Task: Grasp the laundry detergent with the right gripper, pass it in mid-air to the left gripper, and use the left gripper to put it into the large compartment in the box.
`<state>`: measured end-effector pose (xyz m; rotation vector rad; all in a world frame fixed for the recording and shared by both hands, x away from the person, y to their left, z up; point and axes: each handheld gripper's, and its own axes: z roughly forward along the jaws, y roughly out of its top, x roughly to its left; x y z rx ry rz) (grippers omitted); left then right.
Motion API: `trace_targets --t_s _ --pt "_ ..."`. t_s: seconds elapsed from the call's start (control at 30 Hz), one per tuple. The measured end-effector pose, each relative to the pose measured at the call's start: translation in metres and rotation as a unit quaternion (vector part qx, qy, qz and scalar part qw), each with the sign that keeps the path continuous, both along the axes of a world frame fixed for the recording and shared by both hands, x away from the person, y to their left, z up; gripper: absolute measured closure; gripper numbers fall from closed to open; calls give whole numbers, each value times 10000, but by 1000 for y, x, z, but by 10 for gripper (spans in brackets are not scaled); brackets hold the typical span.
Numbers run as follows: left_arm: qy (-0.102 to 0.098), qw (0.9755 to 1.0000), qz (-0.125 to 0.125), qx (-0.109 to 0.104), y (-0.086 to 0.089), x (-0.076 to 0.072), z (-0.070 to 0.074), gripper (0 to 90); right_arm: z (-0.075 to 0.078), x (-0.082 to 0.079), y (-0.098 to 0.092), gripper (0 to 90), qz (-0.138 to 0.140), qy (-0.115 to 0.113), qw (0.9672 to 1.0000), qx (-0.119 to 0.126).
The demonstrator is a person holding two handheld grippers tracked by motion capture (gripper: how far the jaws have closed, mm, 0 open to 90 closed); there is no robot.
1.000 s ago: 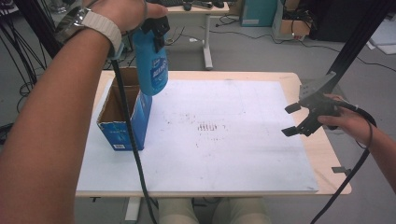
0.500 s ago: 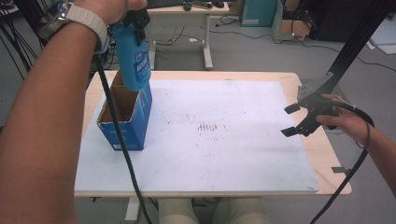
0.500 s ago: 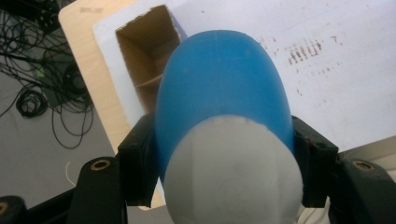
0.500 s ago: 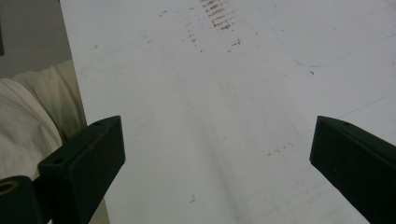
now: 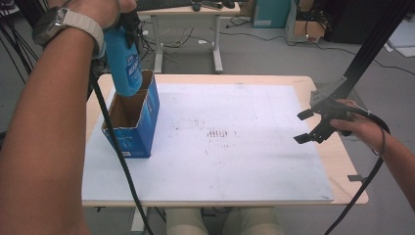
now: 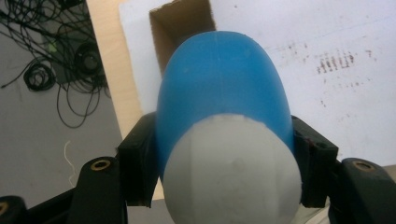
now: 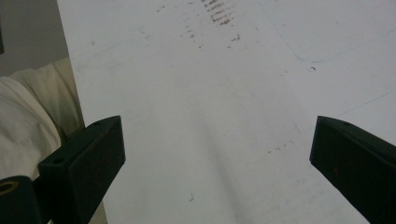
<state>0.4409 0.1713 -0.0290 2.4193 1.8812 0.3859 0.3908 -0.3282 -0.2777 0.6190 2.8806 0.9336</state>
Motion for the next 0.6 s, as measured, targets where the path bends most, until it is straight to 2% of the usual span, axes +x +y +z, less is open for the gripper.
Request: trace_targets --t_s 0.17,0.6 --pt "-21 9998 214 23 9 1 -9 374 -2 1 -1 33 1 25 10000 -23" --pt "55 9991 408 -18 23 7 -36 375 -3 1 -1 33 21 54 9999 -96"
